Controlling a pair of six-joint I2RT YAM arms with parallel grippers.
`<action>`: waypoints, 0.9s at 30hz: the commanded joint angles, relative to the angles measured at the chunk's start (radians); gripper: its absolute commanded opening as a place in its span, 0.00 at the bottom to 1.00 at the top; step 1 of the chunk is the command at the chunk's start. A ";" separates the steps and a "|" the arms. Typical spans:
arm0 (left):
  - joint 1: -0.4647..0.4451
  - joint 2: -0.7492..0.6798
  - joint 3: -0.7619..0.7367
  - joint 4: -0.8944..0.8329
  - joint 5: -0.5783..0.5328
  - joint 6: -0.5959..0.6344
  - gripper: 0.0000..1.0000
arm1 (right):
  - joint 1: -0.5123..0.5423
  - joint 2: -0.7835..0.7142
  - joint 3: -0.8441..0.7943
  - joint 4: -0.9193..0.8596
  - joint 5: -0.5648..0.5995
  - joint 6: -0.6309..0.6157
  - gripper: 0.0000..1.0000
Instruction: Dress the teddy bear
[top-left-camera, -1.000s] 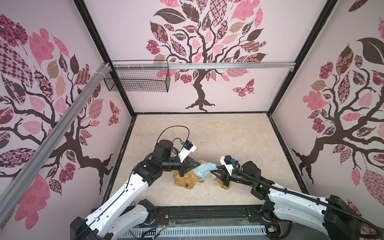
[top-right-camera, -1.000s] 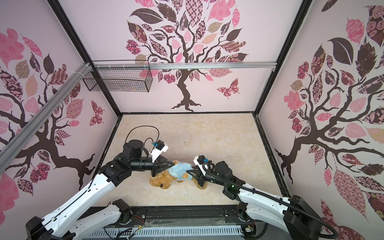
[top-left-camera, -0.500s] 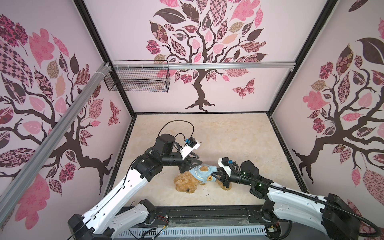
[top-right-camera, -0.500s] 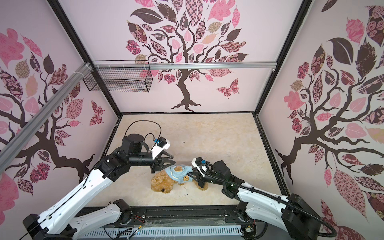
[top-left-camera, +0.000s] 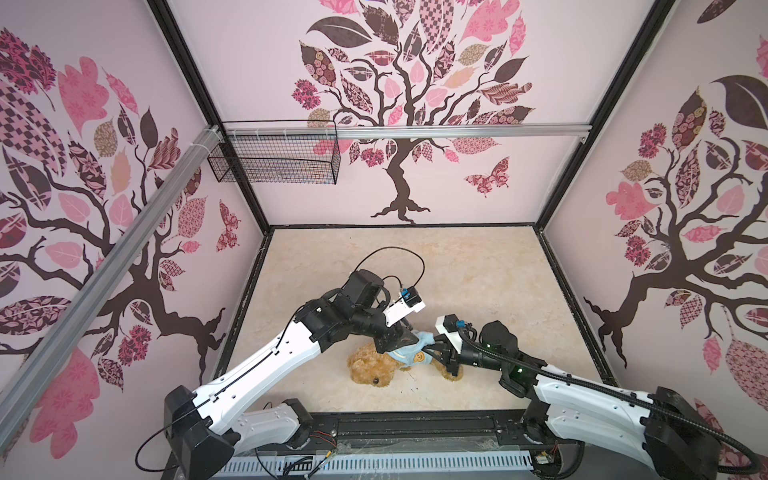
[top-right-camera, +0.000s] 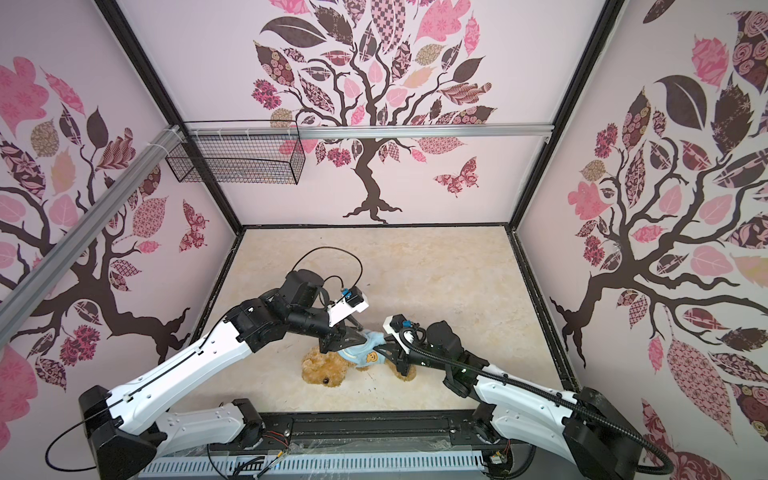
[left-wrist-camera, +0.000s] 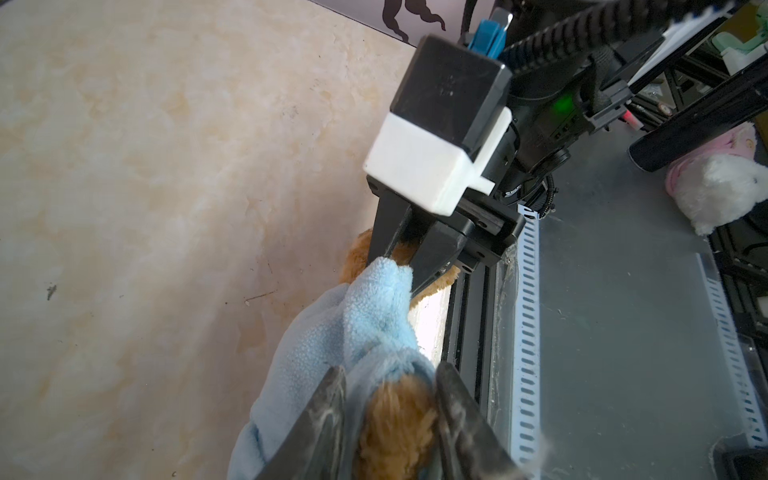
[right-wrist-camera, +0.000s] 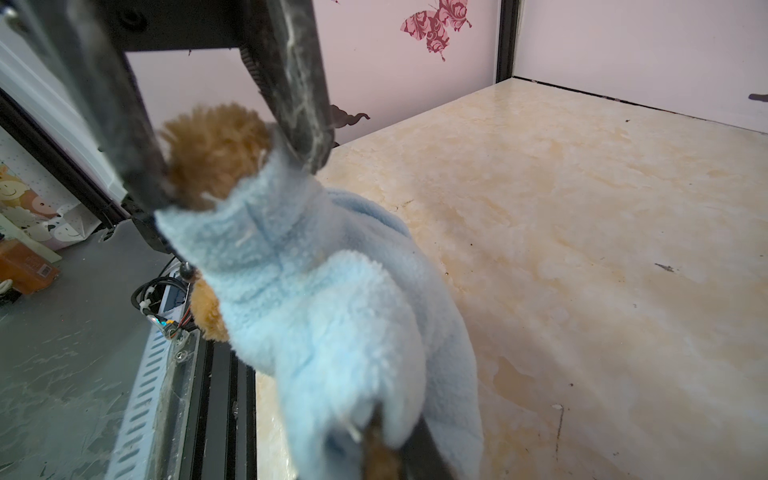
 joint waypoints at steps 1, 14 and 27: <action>-0.005 -0.006 0.039 -0.015 -0.001 0.017 0.31 | 0.001 -0.003 0.032 0.037 -0.015 0.000 0.00; -0.006 -0.043 0.013 0.037 -0.008 -0.029 0.00 | 0.001 -0.004 0.024 0.040 0.002 0.006 0.00; 0.171 -0.247 -0.311 0.696 0.080 -0.604 0.00 | 0.002 -0.027 -0.009 0.039 0.064 0.040 0.00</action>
